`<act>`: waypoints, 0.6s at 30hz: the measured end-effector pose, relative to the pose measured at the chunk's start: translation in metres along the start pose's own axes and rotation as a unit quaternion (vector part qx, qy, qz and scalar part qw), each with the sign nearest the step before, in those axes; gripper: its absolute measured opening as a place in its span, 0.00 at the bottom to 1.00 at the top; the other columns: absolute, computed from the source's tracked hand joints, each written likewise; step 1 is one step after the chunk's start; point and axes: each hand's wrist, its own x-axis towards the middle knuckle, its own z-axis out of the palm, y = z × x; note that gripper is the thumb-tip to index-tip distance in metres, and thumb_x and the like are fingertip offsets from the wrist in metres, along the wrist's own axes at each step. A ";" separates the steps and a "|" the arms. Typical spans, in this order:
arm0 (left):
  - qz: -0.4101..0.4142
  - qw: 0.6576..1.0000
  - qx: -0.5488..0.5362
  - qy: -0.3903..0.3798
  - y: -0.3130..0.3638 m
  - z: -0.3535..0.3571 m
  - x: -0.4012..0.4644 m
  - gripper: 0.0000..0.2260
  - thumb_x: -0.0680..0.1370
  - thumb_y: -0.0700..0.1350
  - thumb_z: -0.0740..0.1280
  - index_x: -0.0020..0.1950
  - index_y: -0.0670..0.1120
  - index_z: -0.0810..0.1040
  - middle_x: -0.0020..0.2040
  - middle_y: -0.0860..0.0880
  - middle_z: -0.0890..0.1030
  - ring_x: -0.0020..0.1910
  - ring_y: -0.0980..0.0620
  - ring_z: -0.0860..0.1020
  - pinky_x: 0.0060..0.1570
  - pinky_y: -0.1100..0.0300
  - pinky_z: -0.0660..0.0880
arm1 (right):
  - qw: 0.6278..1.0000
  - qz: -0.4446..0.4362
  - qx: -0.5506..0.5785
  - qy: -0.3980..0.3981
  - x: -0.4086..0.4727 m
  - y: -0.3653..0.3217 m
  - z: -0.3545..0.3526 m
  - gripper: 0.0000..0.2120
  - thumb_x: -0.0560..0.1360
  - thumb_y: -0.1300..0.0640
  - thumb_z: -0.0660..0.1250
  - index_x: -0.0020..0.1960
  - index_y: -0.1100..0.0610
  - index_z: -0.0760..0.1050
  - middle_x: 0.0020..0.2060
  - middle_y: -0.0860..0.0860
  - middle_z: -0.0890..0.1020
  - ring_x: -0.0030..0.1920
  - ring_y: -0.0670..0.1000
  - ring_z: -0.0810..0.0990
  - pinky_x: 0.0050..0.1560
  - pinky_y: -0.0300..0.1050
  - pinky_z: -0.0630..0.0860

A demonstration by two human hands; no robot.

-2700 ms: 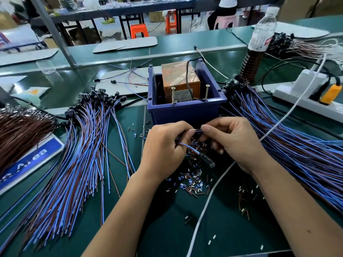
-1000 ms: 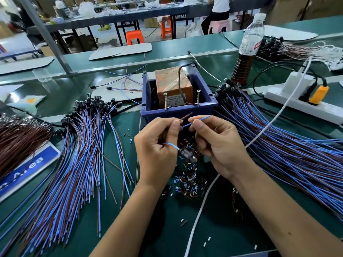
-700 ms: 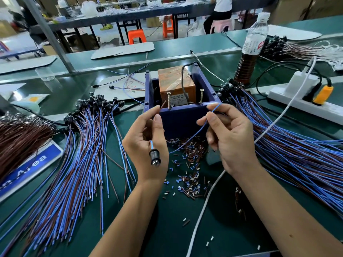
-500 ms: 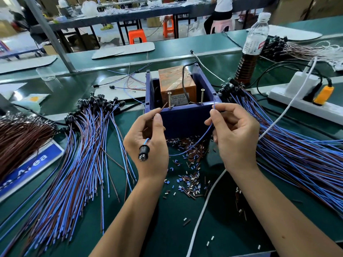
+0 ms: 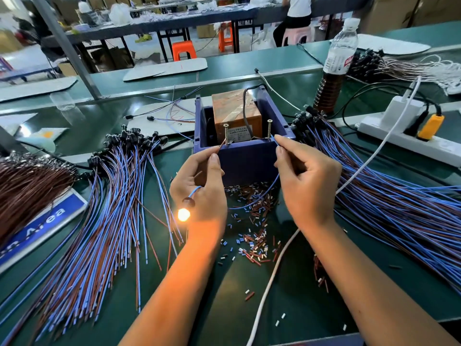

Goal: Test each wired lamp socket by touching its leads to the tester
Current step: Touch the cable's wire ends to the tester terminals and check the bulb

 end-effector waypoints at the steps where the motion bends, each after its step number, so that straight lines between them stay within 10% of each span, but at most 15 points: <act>1: 0.000 1.000 0.000 -0.001 0.000 0.000 0.000 0.10 0.81 0.38 0.69 0.49 0.53 0.85 0.32 0.57 0.81 0.33 0.61 0.78 0.39 0.70 0.72 | 1.000 0.000 0.001 -0.002 0.000 0.000 0.000 0.09 0.81 0.64 0.70 0.60 0.63 0.85 0.48 0.54 0.88 0.45 0.48 0.88 0.46 0.47 0.84; 18: 0.002 0.999 0.018 -0.030 0.003 0.000 -0.002 0.07 0.81 0.38 0.69 0.52 0.48 0.86 0.33 0.54 0.82 0.34 0.59 0.80 0.39 0.70 0.73 | 0.999 0.023 0.023 -0.014 -0.002 -0.001 -0.001 0.10 0.81 0.63 0.70 0.61 0.62 0.85 0.48 0.54 0.88 0.47 0.48 0.88 0.49 0.48 0.85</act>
